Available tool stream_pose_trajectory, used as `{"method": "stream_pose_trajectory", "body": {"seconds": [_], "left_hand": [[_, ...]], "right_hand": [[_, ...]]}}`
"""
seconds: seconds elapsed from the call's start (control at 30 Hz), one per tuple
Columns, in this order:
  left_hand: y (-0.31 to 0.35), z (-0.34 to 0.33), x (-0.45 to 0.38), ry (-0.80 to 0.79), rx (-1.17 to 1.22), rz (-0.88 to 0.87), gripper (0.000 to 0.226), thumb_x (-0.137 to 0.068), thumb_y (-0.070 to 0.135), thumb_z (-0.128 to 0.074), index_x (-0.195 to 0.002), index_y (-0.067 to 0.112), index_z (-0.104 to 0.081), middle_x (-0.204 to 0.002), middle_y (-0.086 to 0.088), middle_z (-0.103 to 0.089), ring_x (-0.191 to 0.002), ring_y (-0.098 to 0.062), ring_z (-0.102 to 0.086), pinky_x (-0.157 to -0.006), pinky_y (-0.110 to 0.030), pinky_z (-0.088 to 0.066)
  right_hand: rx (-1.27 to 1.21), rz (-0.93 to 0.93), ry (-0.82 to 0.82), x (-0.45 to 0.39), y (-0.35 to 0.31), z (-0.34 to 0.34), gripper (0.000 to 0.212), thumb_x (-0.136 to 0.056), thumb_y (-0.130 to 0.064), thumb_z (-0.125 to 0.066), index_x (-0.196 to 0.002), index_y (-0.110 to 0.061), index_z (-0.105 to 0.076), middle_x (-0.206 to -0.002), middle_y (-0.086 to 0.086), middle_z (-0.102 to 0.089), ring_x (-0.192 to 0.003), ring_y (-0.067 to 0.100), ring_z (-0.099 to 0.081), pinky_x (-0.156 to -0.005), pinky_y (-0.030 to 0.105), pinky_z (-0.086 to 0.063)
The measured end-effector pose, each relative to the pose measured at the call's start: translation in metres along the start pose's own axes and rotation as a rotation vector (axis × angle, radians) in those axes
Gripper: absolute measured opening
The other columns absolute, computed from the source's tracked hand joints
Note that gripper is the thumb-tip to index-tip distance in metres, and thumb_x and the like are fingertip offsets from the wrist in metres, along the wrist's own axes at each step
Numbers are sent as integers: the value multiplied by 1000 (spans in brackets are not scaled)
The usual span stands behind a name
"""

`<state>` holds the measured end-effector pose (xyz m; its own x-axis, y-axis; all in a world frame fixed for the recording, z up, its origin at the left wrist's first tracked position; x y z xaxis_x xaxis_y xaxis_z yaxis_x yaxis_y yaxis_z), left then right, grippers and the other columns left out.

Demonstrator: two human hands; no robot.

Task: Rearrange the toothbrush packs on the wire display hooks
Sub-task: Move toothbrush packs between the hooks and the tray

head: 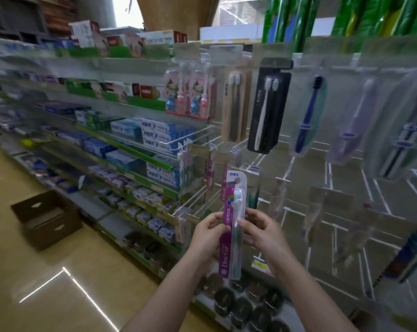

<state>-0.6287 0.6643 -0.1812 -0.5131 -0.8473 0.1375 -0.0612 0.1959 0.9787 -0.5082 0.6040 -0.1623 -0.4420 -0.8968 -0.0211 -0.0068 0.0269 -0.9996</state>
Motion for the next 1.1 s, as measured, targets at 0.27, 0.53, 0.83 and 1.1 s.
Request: {"method": "stream_pose_trajectory", "body": {"seconds": [0.27,0.53,0.83,1.1], "left_hand": [[-4,58,-52,-36,-2,25,26,-91,8,-57,-108,25,-66,-107,-3,-70,-103,-21,-65,-91,-42,-53],[6,138,-138,-93,-34,40,30,-91,3,-56,-112,21,-66,-105,-4,-72,-101,-20,-66,-87,-37,-53],[12,210,-237,-102,-49,21,31,-88,4,-60,-116,18,-62,-107,-5,-70,-100,-21,-66,-80,-34,-55],[8,221,-316,-109,-5,-40,31,-86,3,-63,-113,20,-65,-106,-8,-71,-101,-26,-66,-84,-37,-54]], "right_hand": [[11,-36,-18,-50,17,-47,26,-87,-12,-64,-113,-17,-62,-103,2,-71,-93,16,-69,-74,29,-58],[32,-59,30,-128,39,-114,33,-82,-10,-70,-113,-19,-62,-104,0,-70,-96,14,-68,-79,31,-58],[22,-50,124,-221,67,-180,31,-83,-9,-69,-112,-18,-62,-99,-4,-71,-91,9,-68,-76,26,-58],[25,89,238,-293,77,-188,25,-82,-3,-68,-103,-17,-65,-91,-3,-71,-83,13,-68,-72,28,-58]]}}
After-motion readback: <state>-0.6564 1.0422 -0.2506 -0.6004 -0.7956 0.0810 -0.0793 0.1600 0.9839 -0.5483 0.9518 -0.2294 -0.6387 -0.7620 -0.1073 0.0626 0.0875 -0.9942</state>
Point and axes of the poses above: each hand's wrist, its own x-axis away from the middle knuckle, its own z-axis out of the back of the hand, y = z × x, the point moved 6 cm from there along -x, towards the middle knuckle
